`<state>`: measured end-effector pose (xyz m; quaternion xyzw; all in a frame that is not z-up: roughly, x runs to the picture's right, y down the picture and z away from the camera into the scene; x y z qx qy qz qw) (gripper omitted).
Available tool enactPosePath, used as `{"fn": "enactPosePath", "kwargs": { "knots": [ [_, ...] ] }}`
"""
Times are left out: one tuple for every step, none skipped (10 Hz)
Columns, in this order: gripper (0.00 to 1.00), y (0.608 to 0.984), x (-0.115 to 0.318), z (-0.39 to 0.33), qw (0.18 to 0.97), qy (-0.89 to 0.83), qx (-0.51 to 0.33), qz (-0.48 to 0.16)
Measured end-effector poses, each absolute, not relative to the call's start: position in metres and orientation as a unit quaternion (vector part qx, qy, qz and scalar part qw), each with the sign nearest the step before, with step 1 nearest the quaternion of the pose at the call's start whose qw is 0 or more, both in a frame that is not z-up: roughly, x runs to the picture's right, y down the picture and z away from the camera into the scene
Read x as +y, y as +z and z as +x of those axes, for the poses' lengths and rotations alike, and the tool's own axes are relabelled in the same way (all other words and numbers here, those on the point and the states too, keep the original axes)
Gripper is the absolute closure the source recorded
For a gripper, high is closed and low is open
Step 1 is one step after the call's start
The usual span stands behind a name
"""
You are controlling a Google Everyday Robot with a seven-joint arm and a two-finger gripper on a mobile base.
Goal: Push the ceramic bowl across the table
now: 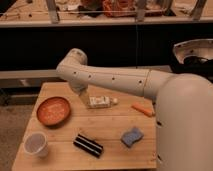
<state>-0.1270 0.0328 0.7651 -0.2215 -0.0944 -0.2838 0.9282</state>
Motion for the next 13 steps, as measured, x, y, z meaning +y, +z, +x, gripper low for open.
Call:
{"fn": "enactPosePath", "kwargs": {
  "knots": [
    [0.20, 0.769, 0.031, -0.129, 0.927, -0.286, -0.095, -0.224],
    [0.20, 0.772, 0.031, -0.136, 0.925, -0.288, -0.099, -0.226],
    [0.20, 0.774, 0.029, -0.136, 0.925, -0.287, -0.099, -0.226],
    [0.20, 0.776, 0.028, -0.136, 0.925, -0.287, -0.099, -0.228],
    [0.20, 0.779, 0.029, -0.139, 0.924, -0.289, -0.102, -0.230],
    [0.20, 0.783, 0.030, -0.142, 0.922, -0.291, -0.104, -0.232],
    [0.20, 0.786, 0.029, -0.146, 0.922, -0.292, -0.105, -0.233],
    [0.20, 0.789, 0.030, -0.149, 0.920, -0.294, -0.106, -0.235],
    [0.20, 0.793, 0.030, -0.152, 0.920, -0.294, -0.107, -0.237],
    [0.20, 0.797, 0.029, -0.155, 0.919, -0.295, -0.109, -0.238],
    [0.20, 0.799, 0.030, -0.157, 0.918, -0.296, -0.110, -0.239],
    [0.20, 0.802, 0.031, -0.161, 0.917, -0.299, -0.111, -0.241],
    [0.20, 0.804, 0.032, -0.165, 0.915, -0.302, -0.113, -0.242]
  ]
}}
